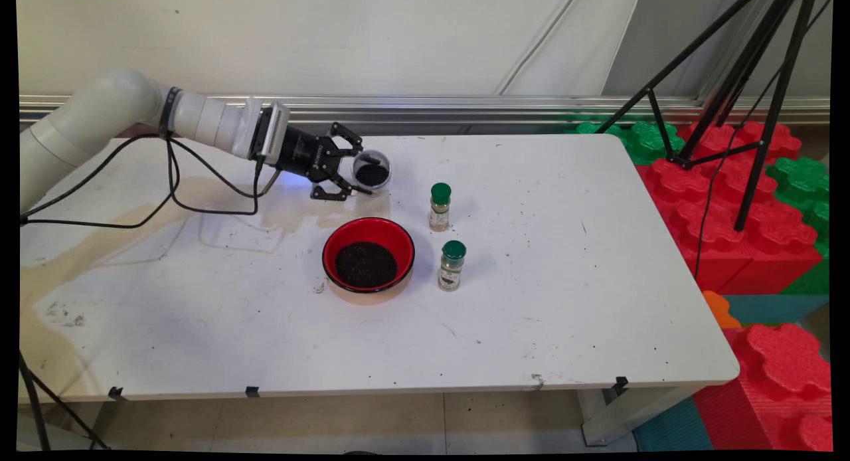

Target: Pour the black seasoning powder in the red bowl

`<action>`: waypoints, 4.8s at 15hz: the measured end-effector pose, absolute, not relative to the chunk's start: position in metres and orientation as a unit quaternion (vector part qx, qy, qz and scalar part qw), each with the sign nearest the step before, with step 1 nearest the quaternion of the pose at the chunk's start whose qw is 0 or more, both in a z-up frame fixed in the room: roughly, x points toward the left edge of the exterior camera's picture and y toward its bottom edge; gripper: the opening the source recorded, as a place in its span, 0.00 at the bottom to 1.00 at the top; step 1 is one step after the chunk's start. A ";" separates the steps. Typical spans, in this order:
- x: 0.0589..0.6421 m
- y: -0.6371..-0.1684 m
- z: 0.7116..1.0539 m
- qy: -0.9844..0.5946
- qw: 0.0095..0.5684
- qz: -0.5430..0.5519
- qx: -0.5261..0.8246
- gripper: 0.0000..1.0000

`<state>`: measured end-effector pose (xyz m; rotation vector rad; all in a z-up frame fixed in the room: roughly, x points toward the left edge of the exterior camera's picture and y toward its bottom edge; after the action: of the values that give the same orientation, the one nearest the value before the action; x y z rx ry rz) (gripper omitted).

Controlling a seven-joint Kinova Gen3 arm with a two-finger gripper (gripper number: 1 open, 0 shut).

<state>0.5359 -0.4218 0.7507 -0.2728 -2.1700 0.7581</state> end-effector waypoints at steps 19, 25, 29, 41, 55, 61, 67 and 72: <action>0.523 -0.412 0.759 -0.809 0.240 0.397 -0.362 0.00; 0.519 -0.409 0.765 -0.780 0.202 0.419 -0.418 0.00; 0.516 -0.407 0.768 -0.760 0.177 0.433 -0.452 0.00; 0.502 -0.400 0.781 -0.706 0.128 0.473 -0.512 0.00; 0.484 -0.386 0.790 -0.651 0.094 0.506 -0.559 0.00; 0.478 -0.379 0.792 -0.630 0.082 0.517 -0.574 0.00; 0.474 -0.373 0.792 -0.614 0.074 0.526 -0.583 0.00; 0.471 -0.368 0.792 -0.602 0.068 0.534 -0.590 0.00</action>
<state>0.4709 -0.3677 0.7924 -1.7766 -1.8145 1.6080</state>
